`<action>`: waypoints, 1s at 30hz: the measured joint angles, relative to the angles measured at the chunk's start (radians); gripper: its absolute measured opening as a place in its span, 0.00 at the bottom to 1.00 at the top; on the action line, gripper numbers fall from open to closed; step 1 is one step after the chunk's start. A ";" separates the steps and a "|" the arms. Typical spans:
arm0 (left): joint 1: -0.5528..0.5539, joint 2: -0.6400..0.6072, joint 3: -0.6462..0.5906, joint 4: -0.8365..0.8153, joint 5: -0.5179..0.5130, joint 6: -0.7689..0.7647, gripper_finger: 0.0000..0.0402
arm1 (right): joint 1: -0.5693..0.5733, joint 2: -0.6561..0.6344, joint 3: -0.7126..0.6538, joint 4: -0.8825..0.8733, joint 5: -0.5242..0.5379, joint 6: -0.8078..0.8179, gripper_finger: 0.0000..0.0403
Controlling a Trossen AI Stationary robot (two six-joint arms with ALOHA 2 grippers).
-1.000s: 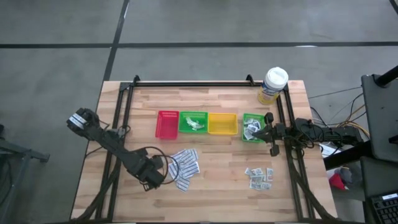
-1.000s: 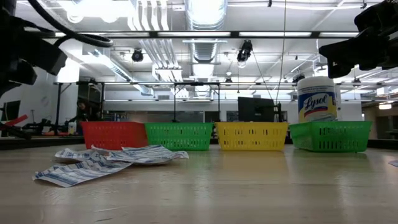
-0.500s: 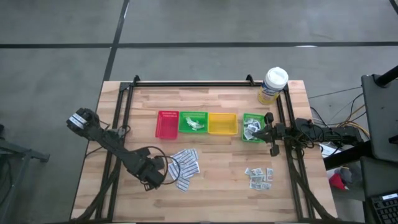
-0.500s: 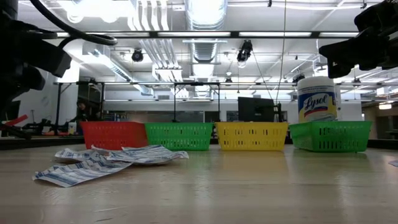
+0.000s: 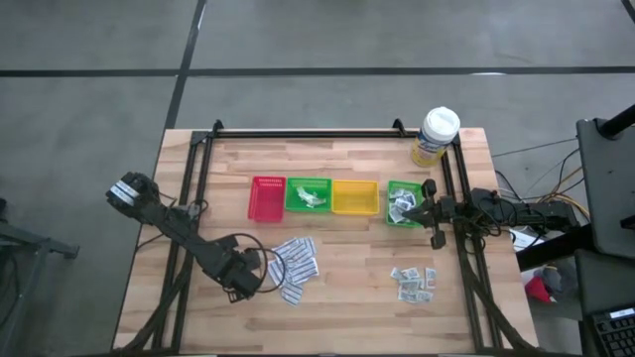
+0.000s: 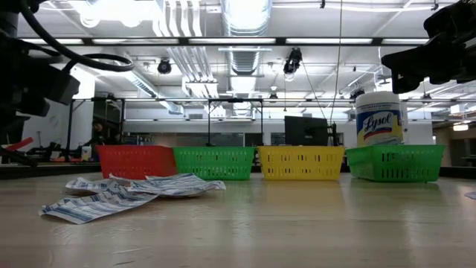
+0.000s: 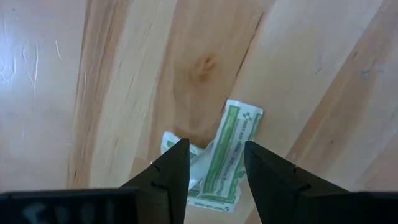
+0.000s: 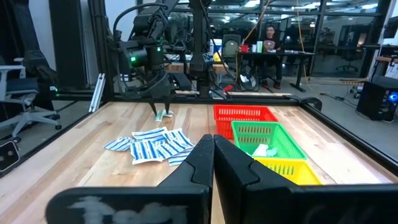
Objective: Pick & Place First Aid Supplies
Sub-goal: Put the green bandage into the left green bin
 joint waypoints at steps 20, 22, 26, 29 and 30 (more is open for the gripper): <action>0.000 0.026 -0.010 0.035 -0.004 0.008 0.25 | 0.000 0.000 0.000 0.000 0.000 -0.001 0.02; 0.000 0.026 -0.008 0.037 -0.004 0.008 0.23 | 0.000 0.000 0.000 0.000 0.000 0.000 0.02; 0.000 0.026 -0.007 0.038 -0.004 0.008 0.20 | 0.000 0.000 0.000 0.000 0.000 0.001 0.02; 0.000 0.026 -0.007 0.038 -0.004 0.008 0.19 | 0.000 0.000 0.000 0.000 0.000 0.001 0.02; 0.000 0.026 -0.007 0.037 -0.003 0.008 0.18 | 0.000 0.000 0.000 0.000 0.000 0.001 0.02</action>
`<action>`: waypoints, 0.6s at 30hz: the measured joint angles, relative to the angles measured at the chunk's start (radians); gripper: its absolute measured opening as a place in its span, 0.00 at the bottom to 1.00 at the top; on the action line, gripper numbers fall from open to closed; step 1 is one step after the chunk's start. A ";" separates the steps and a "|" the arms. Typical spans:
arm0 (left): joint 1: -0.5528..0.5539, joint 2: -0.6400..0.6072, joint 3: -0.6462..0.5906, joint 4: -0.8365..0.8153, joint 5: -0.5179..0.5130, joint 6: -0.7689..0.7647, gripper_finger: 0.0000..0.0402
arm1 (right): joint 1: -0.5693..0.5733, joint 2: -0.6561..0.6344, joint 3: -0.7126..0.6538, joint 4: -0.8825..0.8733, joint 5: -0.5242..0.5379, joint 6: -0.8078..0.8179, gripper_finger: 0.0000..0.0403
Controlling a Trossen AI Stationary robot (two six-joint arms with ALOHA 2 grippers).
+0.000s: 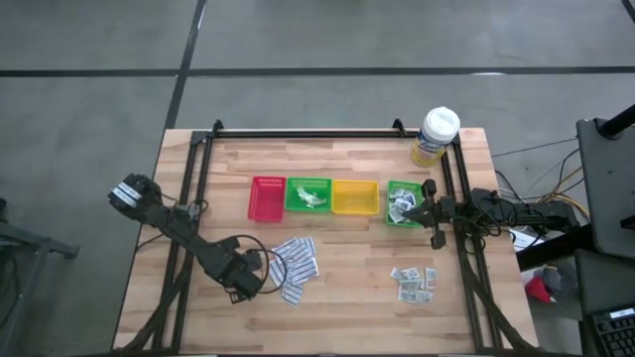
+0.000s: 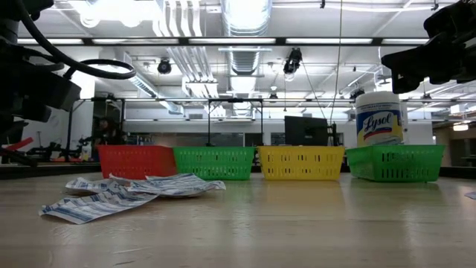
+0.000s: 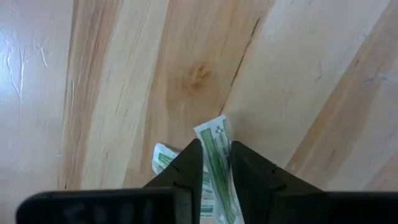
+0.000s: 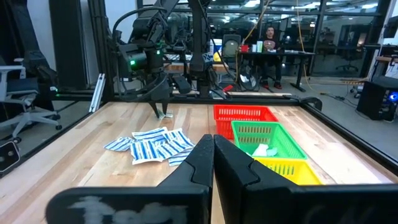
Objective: Pick & Place First Aid Supplies
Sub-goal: Put the green bandage into the left green bin
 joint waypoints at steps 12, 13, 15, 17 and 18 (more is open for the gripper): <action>0.001 -0.042 0.013 -0.006 -0.001 -0.002 0.03 | 0.000 0.000 0.000 0.000 0.000 0.000 0.02; 0.001 -0.051 0.020 -0.005 -0.004 -0.002 0.01 | 0.000 0.000 0.000 0.000 0.000 0.002 0.02; 0.002 -0.067 0.036 -0.011 -0.019 -0.001 0.01 | 0.000 0.000 0.000 0.000 0.000 0.004 0.02; 0.002 -0.085 0.054 -0.012 -0.047 -0.001 0.01 | 0.000 0.000 0.000 0.000 0.000 0.004 0.02; 0.002 -0.094 0.064 -0.013 -0.066 -0.001 0.00 | 0.000 0.000 0.000 0.000 0.000 0.005 0.02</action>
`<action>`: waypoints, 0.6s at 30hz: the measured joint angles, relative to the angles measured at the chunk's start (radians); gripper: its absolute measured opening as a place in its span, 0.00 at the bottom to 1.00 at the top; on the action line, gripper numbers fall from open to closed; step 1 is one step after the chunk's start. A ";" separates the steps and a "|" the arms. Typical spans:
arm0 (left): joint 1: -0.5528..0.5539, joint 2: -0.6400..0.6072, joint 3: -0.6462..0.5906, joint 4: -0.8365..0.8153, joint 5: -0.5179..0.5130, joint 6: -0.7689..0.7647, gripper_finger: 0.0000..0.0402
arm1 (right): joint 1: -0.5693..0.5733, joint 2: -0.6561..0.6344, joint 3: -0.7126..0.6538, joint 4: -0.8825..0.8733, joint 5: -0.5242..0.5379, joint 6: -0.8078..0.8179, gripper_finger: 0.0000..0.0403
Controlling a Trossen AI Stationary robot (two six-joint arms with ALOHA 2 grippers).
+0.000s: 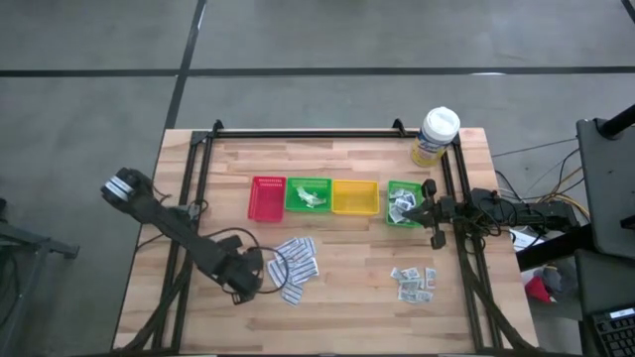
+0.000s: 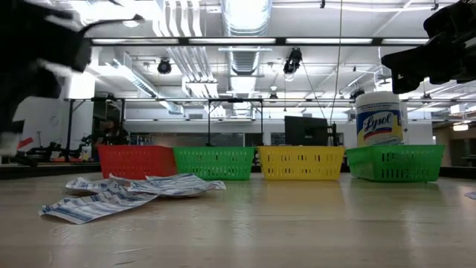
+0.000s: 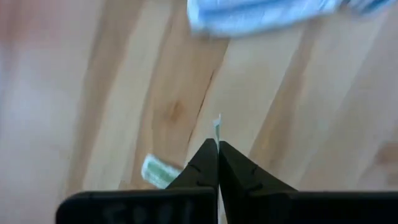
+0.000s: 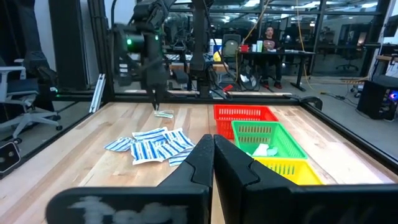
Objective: Pick & Place First Aid Supplies
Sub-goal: Put the green bandage into the left green bin
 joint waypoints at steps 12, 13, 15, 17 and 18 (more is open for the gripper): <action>0.001 -0.048 0.026 -0.015 -0.130 -0.016 0.00 | 0.000 0.001 0.000 0.000 0.000 0.003 0.02; 0.001 -0.045 0.014 -0.013 -0.120 -0.028 0.00 | 0.000 0.001 0.000 0.000 0.000 0.003 0.02; 0.001 -0.039 -0.010 -0.012 -0.081 -0.055 0.00 | 0.000 0.003 0.000 0.000 0.000 0.003 0.02; 0.001 -0.035 -0.034 -0.008 -0.050 -0.081 0.00 | 0.000 0.005 0.000 0.000 0.000 0.003 0.02; 0.001 -0.034 -0.047 -0.001 -0.040 -0.092 0.00 | 0.000 0.006 0.000 0.000 0.000 0.003 0.02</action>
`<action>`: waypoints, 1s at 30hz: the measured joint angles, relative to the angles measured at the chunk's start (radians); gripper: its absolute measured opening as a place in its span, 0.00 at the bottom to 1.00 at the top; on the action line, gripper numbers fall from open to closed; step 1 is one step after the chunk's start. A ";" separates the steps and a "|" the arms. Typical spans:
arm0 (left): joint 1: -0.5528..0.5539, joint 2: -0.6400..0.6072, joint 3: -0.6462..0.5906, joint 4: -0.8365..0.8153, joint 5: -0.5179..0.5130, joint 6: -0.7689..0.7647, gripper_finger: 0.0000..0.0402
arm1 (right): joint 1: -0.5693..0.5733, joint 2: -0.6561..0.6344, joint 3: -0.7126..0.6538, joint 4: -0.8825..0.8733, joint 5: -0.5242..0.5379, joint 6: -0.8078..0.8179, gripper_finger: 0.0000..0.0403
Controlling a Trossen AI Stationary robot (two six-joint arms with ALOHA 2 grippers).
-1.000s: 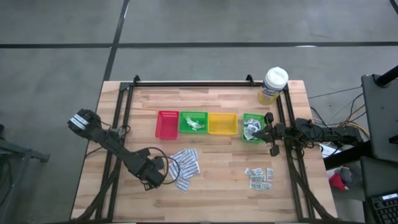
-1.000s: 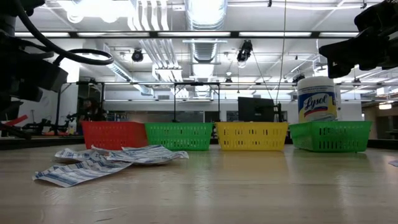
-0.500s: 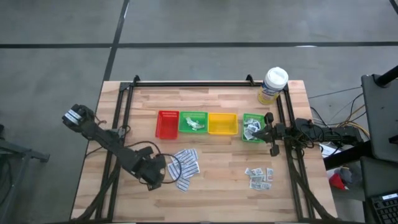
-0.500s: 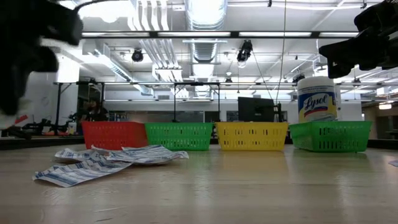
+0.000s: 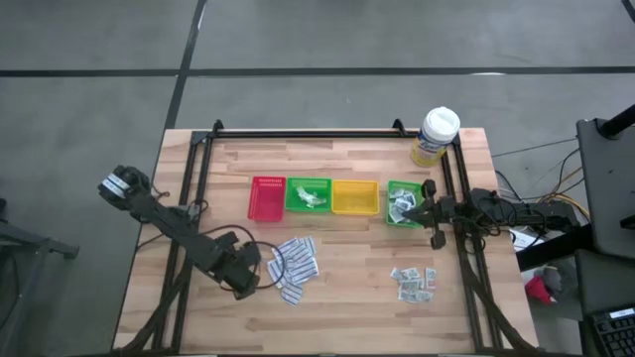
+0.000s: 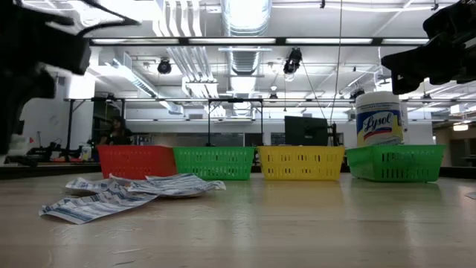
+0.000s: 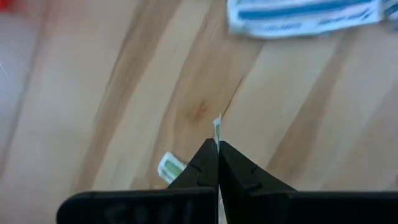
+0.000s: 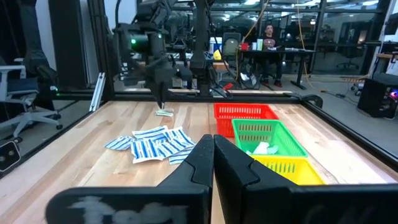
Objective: Pick & Place First Aid Supplies
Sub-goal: Put the green bandage into the left green bin
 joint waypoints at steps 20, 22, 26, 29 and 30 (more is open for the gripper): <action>0.003 0.002 -0.101 0.134 0.014 -0.013 0.00 | 0.000 0.000 0.000 0.000 0.000 -0.001 0.02; 0.003 0.002 -0.101 0.137 0.013 -0.013 0.01 | 0.000 0.000 0.000 0.000 0.000 0.000 0.02; 0.004 0.002 -0.102 0.137 0.012 -0.012 0.03 | 0.000 0.000 0.000 0.000 0.000 0.000 0.02; 0.004 0.002 -0.102 0.138 0.012 -0.012 0.04 | 0.000 0.000 0.000 0.000 0.000 0.000 0.02; 0.004 0.002 -0.102 0.139 0.012 -0.012 0.04 | 0.000 0.000 0.000 0.000 0.000 0.000 0.02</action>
